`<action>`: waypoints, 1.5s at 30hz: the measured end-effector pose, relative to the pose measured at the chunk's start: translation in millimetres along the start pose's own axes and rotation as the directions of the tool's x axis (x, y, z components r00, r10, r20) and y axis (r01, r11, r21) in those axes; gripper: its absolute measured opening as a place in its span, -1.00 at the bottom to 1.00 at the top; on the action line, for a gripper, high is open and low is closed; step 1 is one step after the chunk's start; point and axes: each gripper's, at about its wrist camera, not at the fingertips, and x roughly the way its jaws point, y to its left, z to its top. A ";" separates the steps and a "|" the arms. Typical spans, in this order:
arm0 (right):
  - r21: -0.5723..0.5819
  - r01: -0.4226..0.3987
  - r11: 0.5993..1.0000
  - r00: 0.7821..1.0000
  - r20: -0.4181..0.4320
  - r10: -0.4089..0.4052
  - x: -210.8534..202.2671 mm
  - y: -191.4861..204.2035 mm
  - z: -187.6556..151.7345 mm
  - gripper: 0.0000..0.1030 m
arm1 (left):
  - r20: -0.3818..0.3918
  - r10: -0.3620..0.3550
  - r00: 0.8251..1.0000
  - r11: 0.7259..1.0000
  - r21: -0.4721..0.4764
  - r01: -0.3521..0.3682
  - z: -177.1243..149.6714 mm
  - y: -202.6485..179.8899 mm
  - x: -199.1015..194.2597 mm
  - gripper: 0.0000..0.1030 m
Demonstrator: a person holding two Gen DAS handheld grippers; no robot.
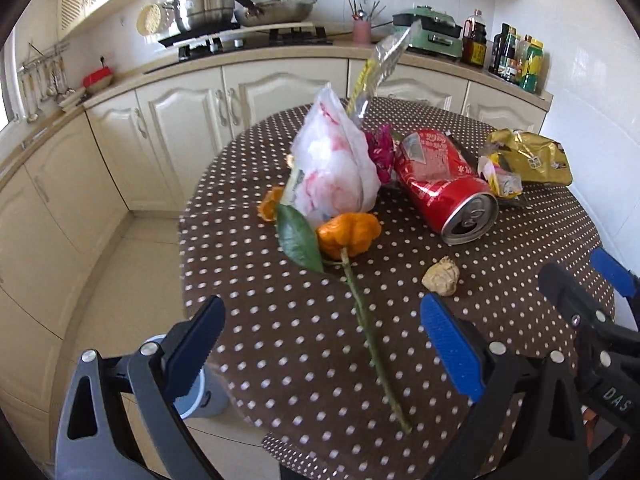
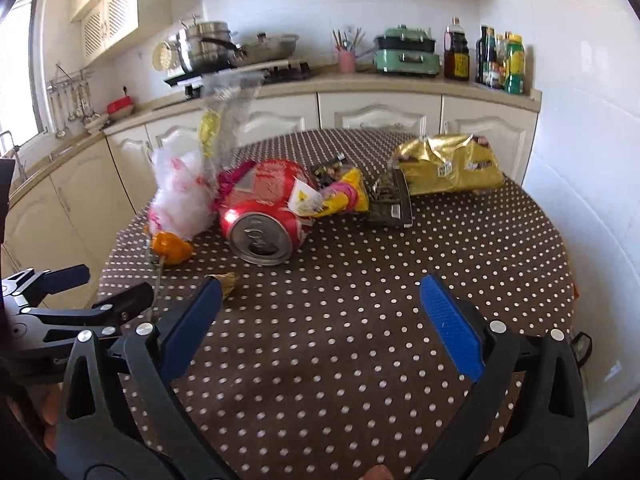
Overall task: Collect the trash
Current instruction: 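Grasp the orange peel with the left tool while the right tool grasps the beige lump, then carry both items to the blue bucket and open both tools to drop them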
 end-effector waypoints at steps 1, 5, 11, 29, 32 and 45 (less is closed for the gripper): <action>-0.002 -0.005 1.000 1.000 -0.011 0.005 3.9 -0.9 0.2 0.88 | -0.010 0.000 1.000 1.000 -0.001 0.000 1.8 -1.7 6.2 0.73; -0.016 0.006 1.000 0.999 -0.031 -0.007 12.8 1.3 1.5 0.88 | -0.081 -0.031 0.996 0.999 -0.009 0.030 7.0 -3.5 31.5 0.06; -0.061 -0.014 0.998 0.997 -0.079 0.009 25.5 15.8 2.0 0.88 | -0.036 -0.098 0.995 0.995 -0.018 0.098 0.7 2.0 25.9 -0.93; -0.212 -0.075 0.974 0.980 -0.197 0.032 63.1 76.9 1.5 -0.40 | 0.058 -0.057 0.997 0.992 -0.106 0.062 -44.1 87.7 -24.3 -0.93; -0.203 -0.090 0.975 0.982 -0.182 0.053 54.2 81.5 -3.7 -0.41 | 0.073 -0.039 0.997 0.992 -0.120 0.048 -52.0 103.0 -28.5 -0.93; -0.409 -0.419 0.811 0.907 -0.230 0.353 41.2 280.8 -58.0 -0.41 | -0.060 0.146 0.988 0.939 -0.306 -0.157 -114.0 243.0 -3.0 -0.93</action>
